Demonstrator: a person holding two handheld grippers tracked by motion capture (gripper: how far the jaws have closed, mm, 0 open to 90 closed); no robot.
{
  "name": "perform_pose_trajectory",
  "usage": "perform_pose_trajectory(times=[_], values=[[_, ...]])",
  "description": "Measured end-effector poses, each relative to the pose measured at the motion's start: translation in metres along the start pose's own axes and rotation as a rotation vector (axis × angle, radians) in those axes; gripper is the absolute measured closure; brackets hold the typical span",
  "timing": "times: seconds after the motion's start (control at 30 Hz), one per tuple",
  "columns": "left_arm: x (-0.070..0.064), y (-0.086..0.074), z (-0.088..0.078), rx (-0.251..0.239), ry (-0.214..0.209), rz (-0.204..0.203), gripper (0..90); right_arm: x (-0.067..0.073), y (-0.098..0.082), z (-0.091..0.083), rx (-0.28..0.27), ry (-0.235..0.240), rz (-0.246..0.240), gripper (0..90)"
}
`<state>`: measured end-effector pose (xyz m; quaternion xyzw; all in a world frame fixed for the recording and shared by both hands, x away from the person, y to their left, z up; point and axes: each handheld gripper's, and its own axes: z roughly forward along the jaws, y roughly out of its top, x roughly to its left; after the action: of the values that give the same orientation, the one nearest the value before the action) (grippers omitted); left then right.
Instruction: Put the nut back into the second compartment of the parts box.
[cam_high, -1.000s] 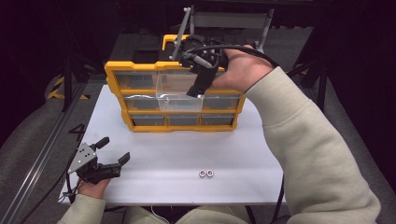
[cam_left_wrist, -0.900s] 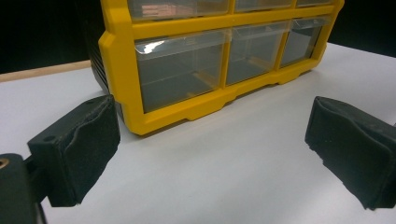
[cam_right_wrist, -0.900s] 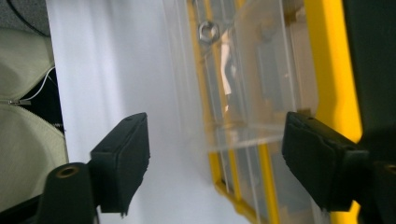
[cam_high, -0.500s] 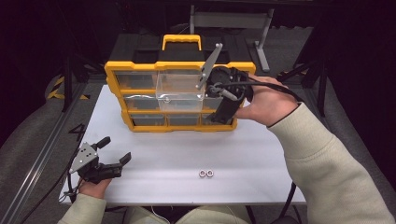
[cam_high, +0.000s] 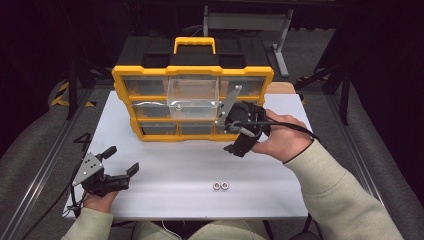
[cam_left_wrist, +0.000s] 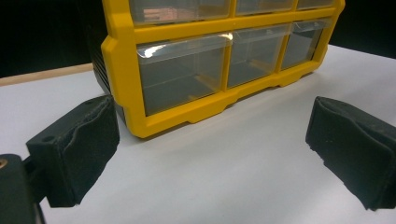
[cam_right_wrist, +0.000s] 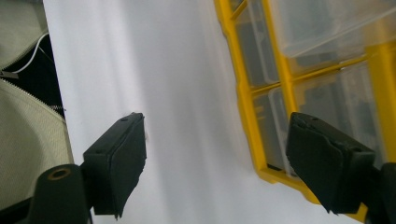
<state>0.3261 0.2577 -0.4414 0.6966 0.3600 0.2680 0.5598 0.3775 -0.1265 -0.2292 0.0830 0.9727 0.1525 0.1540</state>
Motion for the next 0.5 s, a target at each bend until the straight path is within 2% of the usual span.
perform_pose_trajectory(times=[0.4, 0.43, 0.5], values=[[-0.001, 0.001, -0.001, -0.004, 0.003, 0.005, 3.5, 0.02, -0.022, 0.049, 0.03, 0.046, 0.011, 20.2], [-0.001, 0.001, -0.001, -0.004, 0.003, 0.005, 3.5, 0.02, -0.022, 0.049, 0.03, 0.046, 0.011, 20.2], [-0.001, 0.0, -0.001, -0.004, 0.005, 0.005, 3.5, 0.024, -0.025, 0.057, 0.026, 0.057, 0.026, 20.2]])
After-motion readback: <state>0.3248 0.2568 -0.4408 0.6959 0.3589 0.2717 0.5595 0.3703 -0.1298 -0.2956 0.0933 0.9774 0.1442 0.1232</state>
